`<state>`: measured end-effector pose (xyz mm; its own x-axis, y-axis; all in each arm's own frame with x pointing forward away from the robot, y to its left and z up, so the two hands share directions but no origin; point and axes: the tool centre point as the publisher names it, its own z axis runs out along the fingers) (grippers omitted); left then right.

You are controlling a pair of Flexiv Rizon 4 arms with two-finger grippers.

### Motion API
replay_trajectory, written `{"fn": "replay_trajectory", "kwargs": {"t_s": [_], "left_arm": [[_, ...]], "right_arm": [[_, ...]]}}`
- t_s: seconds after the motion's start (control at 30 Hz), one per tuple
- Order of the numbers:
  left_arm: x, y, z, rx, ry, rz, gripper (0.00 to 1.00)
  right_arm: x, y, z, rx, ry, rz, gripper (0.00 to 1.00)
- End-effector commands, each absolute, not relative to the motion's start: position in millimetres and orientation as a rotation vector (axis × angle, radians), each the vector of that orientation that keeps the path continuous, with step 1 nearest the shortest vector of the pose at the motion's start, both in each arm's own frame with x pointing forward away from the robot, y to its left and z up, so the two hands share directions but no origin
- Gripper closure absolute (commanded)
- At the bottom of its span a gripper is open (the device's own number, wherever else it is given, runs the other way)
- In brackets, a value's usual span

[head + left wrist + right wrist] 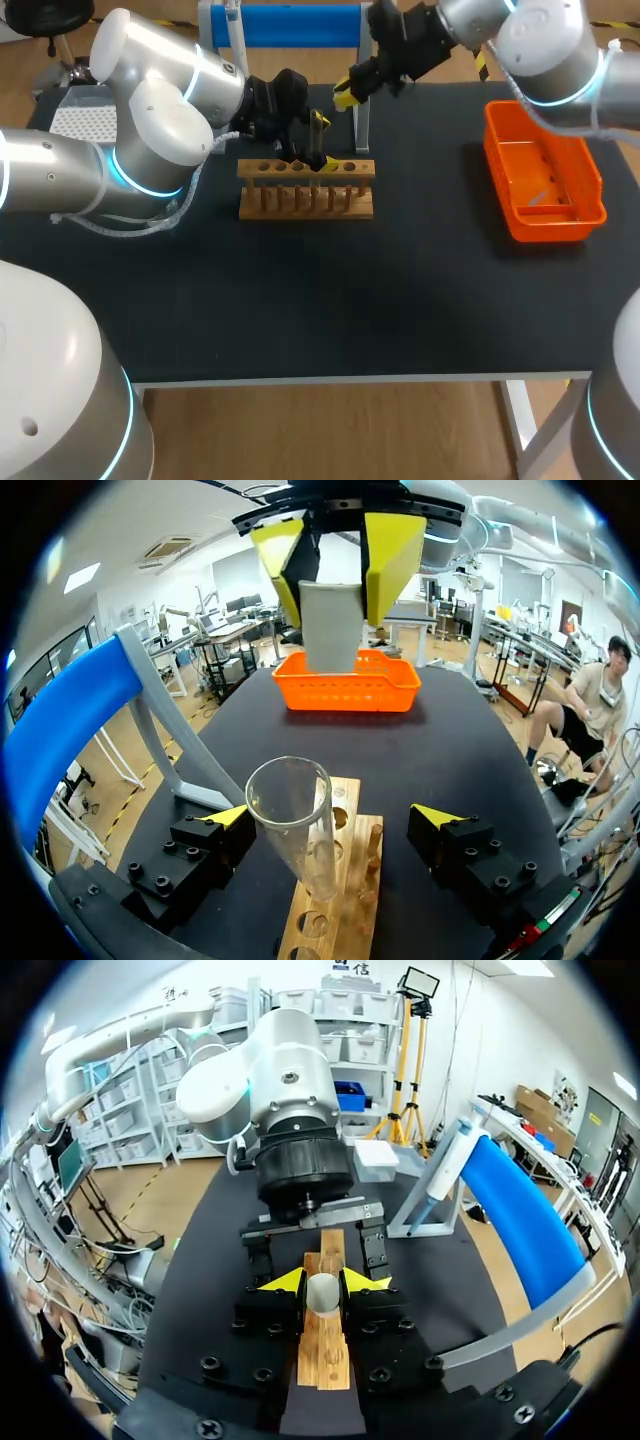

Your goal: Invert the test tube, pick up the pipette, mount the tip to pipette, aspirate from beaker and dispense into the tube, eject the tip, return the pipette, and cap with the stopper.

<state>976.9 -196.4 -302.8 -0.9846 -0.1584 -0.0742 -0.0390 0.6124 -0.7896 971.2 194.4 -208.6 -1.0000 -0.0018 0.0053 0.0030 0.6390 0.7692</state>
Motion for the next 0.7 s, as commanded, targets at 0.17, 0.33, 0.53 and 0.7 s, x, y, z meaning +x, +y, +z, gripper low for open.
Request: {"fn": "replay_trajectory", "kwargs": {"t_s": [0.17,0.33,0.53,0.7], "left_arm": [[978,-197,-303,-0.165,2.701,-1.313,0.0],[978,-197,-303,-0.165,2.701,-1.313,0.0],[978,-197,-303,-0.165,2.701,-1.313,0.0],[978,-197,-303,-0.165,2.701,-1.313,0.0]], "right_arm": [[977,207,-208,0.021,-2.834,-1.313,1.0],[978,212,-206,0.034,-2.834,-1.31,1.0],[978,217,-206,0.047,-2.833,-1.306,1.0],[979,220,-209,0.052,-2.83,-1.301,1.0]]}}
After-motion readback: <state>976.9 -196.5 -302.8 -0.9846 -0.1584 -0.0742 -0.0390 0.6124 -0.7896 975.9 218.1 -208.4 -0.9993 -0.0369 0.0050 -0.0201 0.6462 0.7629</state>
